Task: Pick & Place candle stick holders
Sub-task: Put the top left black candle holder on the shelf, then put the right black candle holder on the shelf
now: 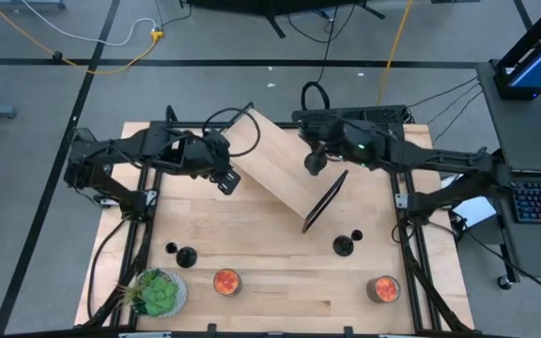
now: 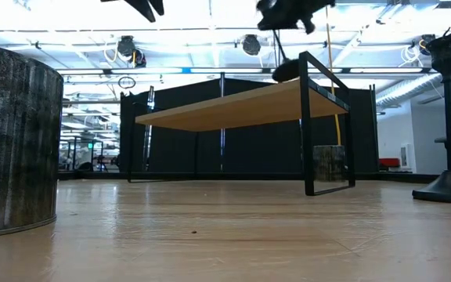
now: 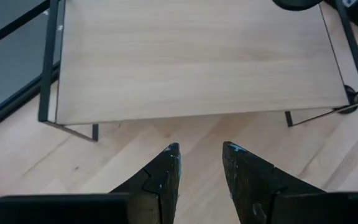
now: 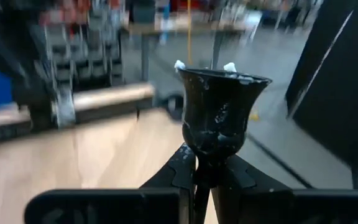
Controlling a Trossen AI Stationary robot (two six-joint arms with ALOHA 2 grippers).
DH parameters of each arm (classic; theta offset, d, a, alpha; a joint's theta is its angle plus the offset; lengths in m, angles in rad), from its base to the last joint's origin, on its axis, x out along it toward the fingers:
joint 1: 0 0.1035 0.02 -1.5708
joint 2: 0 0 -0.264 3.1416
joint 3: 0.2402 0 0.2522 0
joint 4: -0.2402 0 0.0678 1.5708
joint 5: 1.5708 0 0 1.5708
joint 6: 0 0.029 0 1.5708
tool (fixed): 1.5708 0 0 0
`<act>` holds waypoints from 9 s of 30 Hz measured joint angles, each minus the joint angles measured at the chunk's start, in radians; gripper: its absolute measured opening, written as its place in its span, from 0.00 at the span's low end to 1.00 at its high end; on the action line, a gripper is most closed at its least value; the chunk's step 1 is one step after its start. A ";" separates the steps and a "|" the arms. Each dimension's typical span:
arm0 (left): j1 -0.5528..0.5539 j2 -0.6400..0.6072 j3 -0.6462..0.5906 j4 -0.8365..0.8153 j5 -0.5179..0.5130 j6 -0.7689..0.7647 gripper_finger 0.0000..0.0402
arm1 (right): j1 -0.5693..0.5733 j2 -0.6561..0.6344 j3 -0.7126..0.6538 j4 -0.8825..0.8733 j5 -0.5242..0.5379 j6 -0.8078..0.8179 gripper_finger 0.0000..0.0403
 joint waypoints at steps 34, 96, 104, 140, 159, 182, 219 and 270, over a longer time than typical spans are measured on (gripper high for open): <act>0.000 0.000 -0.012 0.154 0.004 -0.023 0.32 | 0.130 -0.187 -0.401 0.321 0.157 -0.027 0.05; 0.000 0.000 -0.012 0.155 0.011 0.033 0.32 | 0.130 -0.206 -0.401 0.251 0.125 0.060 0.37; 0.000 0.000 -0.012 0.155 0.011 0.032 0.32 | 0.130 -0.239 -0.401 0.217 0.131 0.060 0.43; -0.046 -0.037 -0.338 0.605 0.063 0.232 0.32 | 0.130 -0.572 -0.400 -0.313 -0.132 0.423 0.45; -0.064 -0.390 -0.893 1.109 0.140 0.207 0.32 | 0.130 -0.620 -0.401 -0.402 -0.228 0.556 0.45; -0.144 -0.832 -1.183 1.048 0.102 0.162 0.32 | 0.406 -0.556 -0.372 -0.228 -0.585 0.979 0.44; -0.144 -0.828 -1.183 1.049 0.098 0.104 0.32 | 0.513 -0.434 -0.217 -0.218 -0.313 0.962 0.43; -0.143 -0.828 -1.183 1.048 0.080 0.091 0.32 | 0.518 -0.014 0.196 -1.270 -0.373 1.074 0.42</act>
